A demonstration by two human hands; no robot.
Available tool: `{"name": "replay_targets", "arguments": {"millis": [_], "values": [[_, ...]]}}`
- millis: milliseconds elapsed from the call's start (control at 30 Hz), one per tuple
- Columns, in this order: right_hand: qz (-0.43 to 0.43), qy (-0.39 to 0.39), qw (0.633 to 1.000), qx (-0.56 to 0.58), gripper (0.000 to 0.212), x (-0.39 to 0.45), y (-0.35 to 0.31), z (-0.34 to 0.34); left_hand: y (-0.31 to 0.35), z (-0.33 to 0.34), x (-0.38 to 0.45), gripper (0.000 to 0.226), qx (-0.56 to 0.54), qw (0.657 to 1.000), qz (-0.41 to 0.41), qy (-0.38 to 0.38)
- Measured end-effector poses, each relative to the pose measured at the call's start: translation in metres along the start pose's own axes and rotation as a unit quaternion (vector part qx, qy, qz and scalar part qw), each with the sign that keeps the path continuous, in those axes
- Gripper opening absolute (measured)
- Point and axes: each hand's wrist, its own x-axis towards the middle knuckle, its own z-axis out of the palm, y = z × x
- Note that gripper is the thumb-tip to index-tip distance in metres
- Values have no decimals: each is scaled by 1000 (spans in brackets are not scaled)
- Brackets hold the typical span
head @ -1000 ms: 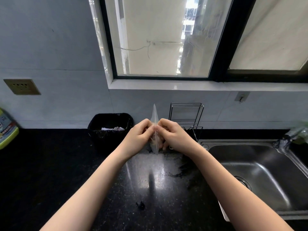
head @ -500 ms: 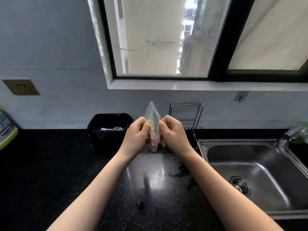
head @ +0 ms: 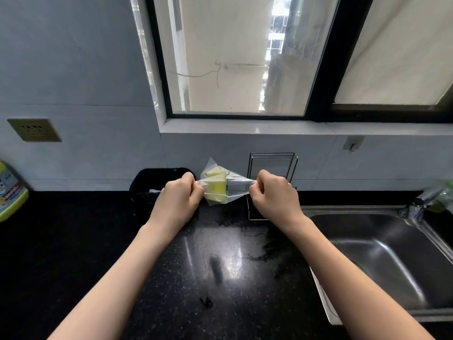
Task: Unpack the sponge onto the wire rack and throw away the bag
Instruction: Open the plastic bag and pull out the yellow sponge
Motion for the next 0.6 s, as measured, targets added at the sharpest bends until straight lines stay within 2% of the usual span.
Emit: {"name": "replay_targets", "arguments": {"millis": [100,233,333,467,600], "values": [[-17,-14,999,35,20,3,2,0,2,-4,4,25,16,1000,-1,-1],[18,-61,976,207,19,3,1,-3,-3,-6,4,31,-130,989,-69,-20],[5,-78,966,247,19,3,2,-5,-12,-1,-1,36,-314,935,-160,-43],[-3,-93,947,307,18,4,5,-9,-36,16,2,40,-349,896,-265,-63],[9,-125,905,405,17,5,7,-17,-48,27,-5,83,-347,858,-326,-193]]}}
